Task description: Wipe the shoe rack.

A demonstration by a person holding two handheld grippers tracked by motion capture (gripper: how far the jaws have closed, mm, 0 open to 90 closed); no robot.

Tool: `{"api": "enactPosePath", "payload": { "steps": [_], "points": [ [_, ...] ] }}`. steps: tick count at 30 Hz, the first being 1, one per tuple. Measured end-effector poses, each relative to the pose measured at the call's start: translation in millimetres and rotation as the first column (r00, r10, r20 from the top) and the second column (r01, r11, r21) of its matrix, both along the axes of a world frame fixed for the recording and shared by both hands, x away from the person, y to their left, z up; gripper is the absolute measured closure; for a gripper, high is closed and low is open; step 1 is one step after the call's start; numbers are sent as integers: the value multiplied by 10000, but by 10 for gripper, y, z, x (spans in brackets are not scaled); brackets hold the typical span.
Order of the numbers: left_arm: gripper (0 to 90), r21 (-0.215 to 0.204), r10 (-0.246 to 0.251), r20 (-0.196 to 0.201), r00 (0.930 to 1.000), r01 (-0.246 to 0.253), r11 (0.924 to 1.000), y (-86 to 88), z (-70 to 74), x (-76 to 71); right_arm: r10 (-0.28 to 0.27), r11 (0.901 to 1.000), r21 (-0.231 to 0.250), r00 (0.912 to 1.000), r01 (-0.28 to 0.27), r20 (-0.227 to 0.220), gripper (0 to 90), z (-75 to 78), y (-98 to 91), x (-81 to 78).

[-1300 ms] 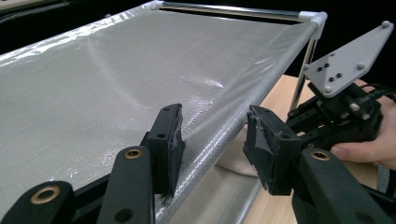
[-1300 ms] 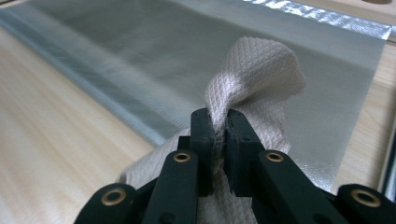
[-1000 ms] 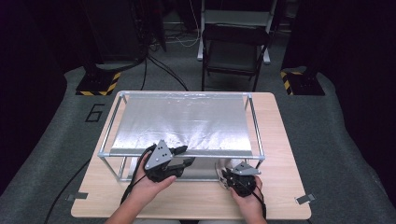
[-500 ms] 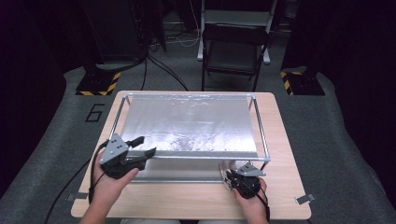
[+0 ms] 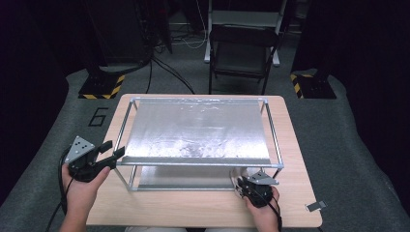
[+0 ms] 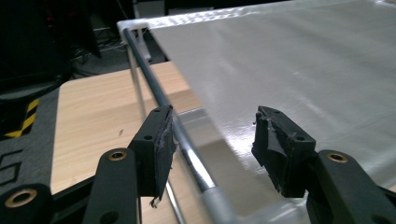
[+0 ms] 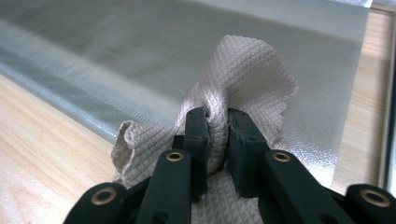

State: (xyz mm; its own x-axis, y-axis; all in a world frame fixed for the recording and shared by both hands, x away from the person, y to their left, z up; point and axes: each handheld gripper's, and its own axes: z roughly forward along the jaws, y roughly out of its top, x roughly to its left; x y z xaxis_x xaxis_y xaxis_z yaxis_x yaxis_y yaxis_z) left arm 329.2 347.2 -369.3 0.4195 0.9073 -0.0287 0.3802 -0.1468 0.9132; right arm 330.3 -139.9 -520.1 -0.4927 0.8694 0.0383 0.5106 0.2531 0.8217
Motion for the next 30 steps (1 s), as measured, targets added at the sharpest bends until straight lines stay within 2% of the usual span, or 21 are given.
{"api": "enactPosePath", "payload": {
  "steps": [1,2,4,6,7,8,9,13,14,15,16,18,19,22,23,24,27,28,30],
  "points": [
    [504,-37,-18,-113,9999,17,10000,0,-17,9,-54,10000,20,9999,53,93,762,-3,-8,2],
    [514,-50,6,-162,9999,-7,10000,-3,-38,19,-179,9998,-5,9998,179,-72,758,3,-19,-9],
    [561,-88,-69,-409,9991,65,9999,8,-75,39,-321,9995,6,9995,321,-14,758,2,-48,3],
    [588,-581,-263,-464,9986,236,9980,11,-108,52,-495,9988,30,9988,495,48,752,1,-76,10],
    [610,-592,-255,-447,9987,228,9980,3,-115,54,-470,9988,107,9989,470,15,750,3,-89,11],
    [611,-550,-180,-412,9990,158,9984,-10,-118,56,-511,9987,-71,9985,513,185,755,8,-105,15],
    [612,-501,-136,-410,9991,115,9987,-18,-117,56,-713,9974,54,9972,712,239,763,23,-97,1],
    [621,-574,-23,-390,9992,0,9984,-27,-120,58,-1071,9942,7,9894,1076,977,798,101,-127,-9],
    [620,-511,-7,-372,9993,-12,9987,-32,-122,57,-1142,9930,-192,9894,1164,901,791,111,-142,-3],
    [618,-473,17,-347,9994,-34,9989,-39,-126,60,-1153,9921,-402,9901,1188,798,762,100,-159,19],
    [611,-374,-13,-374,9993,-1,9993,-39,-128,63,-1287,9916,-55,9905,1292,486,695,75,-148,42],
    [597,-422,-4,-404,9992,-13,9991,-49,-146,66,-1462,9886,-297,9882,1476,460,647,47,-193,63],
    [590,-435,-39,-399,9992,21,9991,-52,-157,67,-1526,9883,64,9874,1525,420,634,70,-186,40],
    [582,-651,-63,-399,9992,37,9979,-40,-175,65,-1399,9899,-90,9843,1417,1072,551,143,-177,-35],
    [582,-667,-67,-394,9992,41,9978,-39,-176,66,-1588,9867,-187,9818,1616,1042,525,170,-152,-65],
    [583,-677,-49,-379,9993,23,9977,-41,-178,67,-1546,9872,-204,9802,1583,1233,515,174,-137,-73],
    [584,-667,-37,-355,9994,14,9978,-42,-181,69,-1198,9915,-396,9889,1236,877,534,127,-97,-90],
    [584,-691,-38,-333,9994,15,9976,-41,-185,71,-1091,9913,-659,9912,1141,751,552,95,-90,-77],
    [584,-676,-5,-297,9996,-15,9977,-45,-188,72,-1016,9920,-722,9944,1034,276,582,35,-69,-30]
  ]
}}
